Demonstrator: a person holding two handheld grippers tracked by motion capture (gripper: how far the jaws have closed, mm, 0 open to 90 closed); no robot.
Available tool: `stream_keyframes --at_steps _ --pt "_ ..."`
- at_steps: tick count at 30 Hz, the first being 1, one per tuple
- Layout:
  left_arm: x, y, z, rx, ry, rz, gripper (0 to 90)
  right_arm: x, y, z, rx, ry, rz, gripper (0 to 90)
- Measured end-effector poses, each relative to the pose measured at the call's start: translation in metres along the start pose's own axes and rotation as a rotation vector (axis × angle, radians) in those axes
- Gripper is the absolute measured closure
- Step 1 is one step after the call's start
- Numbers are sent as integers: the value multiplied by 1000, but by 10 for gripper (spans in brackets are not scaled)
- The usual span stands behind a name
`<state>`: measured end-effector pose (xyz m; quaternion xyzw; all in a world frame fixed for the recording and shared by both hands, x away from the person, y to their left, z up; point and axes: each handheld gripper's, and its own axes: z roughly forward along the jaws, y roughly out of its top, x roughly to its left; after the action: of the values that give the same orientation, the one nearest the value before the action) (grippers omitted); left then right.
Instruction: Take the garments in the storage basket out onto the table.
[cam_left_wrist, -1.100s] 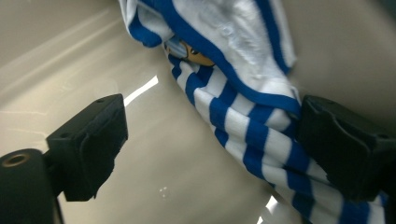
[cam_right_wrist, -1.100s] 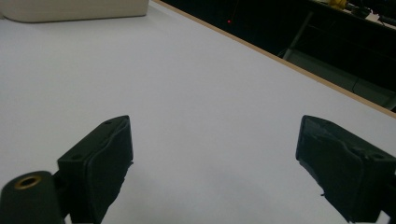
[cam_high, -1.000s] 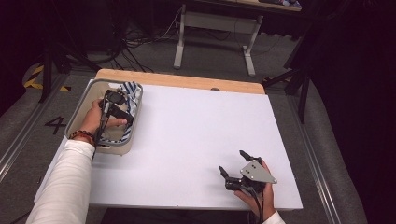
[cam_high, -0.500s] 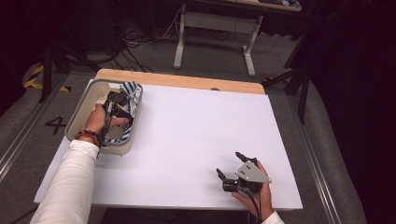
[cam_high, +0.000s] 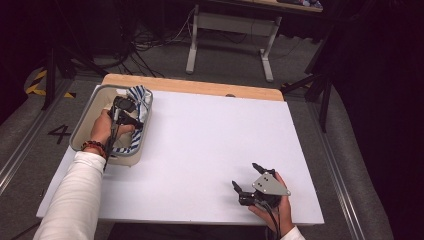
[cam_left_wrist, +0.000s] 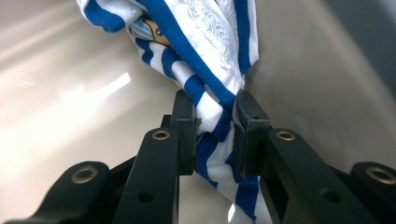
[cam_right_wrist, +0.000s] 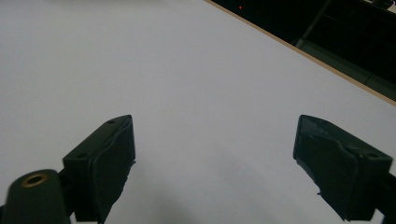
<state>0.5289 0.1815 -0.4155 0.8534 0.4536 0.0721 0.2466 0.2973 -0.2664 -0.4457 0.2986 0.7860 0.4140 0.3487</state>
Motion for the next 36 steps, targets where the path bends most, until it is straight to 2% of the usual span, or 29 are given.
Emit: stream_keyframes --at_steps 2,3,4,7,9,10,11,15,16,28,31,36 --pt "-1 0 -6 -29 9 1 741 -1 0 -1 -4 -7 5 132" --pt "-3 0 -13 -68 24 12 742 -1 0 -1 -5 -8 5 132" --pt "-3 0 -13 -68 24 12 742 -1 0 -2 -6 -8 7 132" --pt "-6 -2 -26 -124 30 25 742 -2 1 -2 -9 -8 7 132" --pt "-7 -4 -35 -165 37 25 742 -1 1 -2 -12 -11 5 131" --pt "-8 -6 -44 -211 38 23 743 -1 1 -2 -12 -13 6 132" --pt "-8 -6 -44 -211 38 23 743 -1 1 -2 -12 -13 6 132" --pt "-11 -10 -58 -285 57 34 743 -2 2 -2 -16 -16 10 132" --pt "-14 -11 -63 -317 55 38 743 -2 2 -2 -16 -17 11 131" --pt "-32 -8 -85 -425 60 88 745 -5 1 -3 -20 -28 22 132" --pt "-38 -6 -94 -464 66 83 746 -6 1 -4 -23 -32 22 132" --pt "-51 -4 -107 -511 50 106 747 -6 1 -3 -22 -32 25 132"
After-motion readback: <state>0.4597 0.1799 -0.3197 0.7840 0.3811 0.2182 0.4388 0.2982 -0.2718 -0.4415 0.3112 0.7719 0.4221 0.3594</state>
